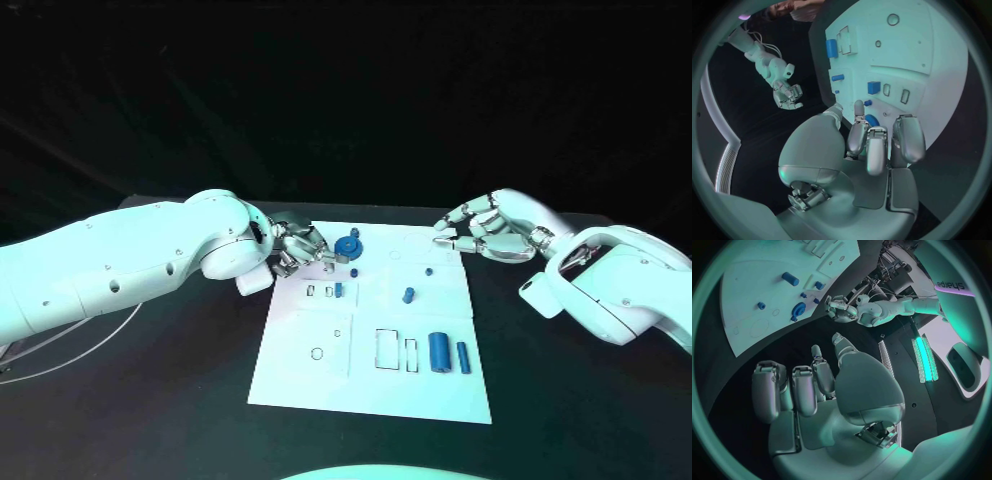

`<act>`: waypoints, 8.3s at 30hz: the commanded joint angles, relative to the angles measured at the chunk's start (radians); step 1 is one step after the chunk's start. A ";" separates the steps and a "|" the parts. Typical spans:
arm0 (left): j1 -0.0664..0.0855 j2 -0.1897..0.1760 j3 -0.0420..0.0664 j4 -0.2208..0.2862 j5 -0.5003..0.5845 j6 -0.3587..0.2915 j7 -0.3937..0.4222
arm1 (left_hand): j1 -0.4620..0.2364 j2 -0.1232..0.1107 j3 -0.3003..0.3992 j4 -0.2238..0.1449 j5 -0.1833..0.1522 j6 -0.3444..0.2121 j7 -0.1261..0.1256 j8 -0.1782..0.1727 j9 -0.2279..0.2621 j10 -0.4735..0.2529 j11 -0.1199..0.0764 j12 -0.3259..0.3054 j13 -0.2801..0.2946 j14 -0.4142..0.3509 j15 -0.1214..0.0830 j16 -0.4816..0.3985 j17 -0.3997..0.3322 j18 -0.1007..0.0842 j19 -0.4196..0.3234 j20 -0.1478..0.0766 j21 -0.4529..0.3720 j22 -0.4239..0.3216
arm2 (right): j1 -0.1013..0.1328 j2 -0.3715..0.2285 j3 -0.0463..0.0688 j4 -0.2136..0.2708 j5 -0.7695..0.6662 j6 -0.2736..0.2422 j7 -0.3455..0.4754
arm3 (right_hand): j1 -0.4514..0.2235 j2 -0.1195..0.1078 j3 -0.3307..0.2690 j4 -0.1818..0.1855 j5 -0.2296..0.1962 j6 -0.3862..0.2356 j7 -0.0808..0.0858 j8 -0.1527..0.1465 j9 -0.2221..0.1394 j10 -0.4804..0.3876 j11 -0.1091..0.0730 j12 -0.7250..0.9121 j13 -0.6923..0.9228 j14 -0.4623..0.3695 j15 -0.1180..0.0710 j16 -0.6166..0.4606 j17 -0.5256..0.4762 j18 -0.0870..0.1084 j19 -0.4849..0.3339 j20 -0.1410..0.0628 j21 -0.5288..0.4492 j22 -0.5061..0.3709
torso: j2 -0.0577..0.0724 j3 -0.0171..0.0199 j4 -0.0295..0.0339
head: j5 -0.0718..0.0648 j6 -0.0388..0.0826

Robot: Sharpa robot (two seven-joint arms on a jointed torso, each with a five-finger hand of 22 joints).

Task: Assemble the parts on the task board

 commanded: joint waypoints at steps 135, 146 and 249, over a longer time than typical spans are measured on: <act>0.023 0.174 -0.031 -0.111 -0.203 0.245 -0.280 | -0.058 0.011 -0.036 0.001 0.002 -0.007 -0.015 -0.017 0.130 0.007 -0.002 -0.012 0.038 0.099 -0.011 0.002 0.239 -0.016 0.005 -0.002 0.029 0.052 | 0.007 0.038 0.000 -0.131 0.179 -0.031 0.008 | 0.038 0.003 0.002 0.010 0.048 -0.022 0.002 0.036 -0.020 -0.335 -0.009 -0.555 -0.543 -0.050 -0.009 -0.389 -0.237 0.108 -0.271 -0.007 -0.473 -0.226 | -0.001 0.0046 -0.0009 | 0.002 -0.034; 0.023 0.169 -0.031 -0.097 -0.190 0.243 -0.284 | -0.058 0.010 -0.026 0.000 0.001 -0.007 -0.016 -0.016 0.133 0.008 -0.003 -0.012 0.038 0.099 -0.011 0.002 0.239 -0.016 0.006 -0.003 0.029 0.053 | 0.003 0.043 0.000 -0.136 0.174 -0.028 0.007 | 0.038 0.003 0.002 0.010 0.048 -0.022 0.002 0.036 -0.020 -0.335 -0.009 -0.555 -0.543 -0.050 -0.009 -0.389 -0.237 0.108 -0.271 -0.007 -0.473 -0.226 | 0.000 0.0047 -0.0006 | 0.003 -0.034; -0.021 0.085 -0.034 0.016 -0.404 0.075 -0.207 | 0.023 -0.141 0.749 -0.240 0.000 -0.023 -0.023 0.022 0.276 0.009 -0.014 -0.072 -0.001 0.101 -0.020 0.003 0.245 -0.022 0.018 -0.009 0.042 0.091 | -0.003 0.047 0.000 -0.145 0.172 -0.029 0.010 | 0.029 0.004 0.000 0.022 0.069 -0.022 0.000 0.042 -0.023 -0.328 -0.011 -0.554 -0.557 -0.041 -0.011 -0.391 -0.231 0.106 -0.256 -0.008 -0.477 -0.227 | -0.001 0.0052 0.0016 | 0.011 -0.060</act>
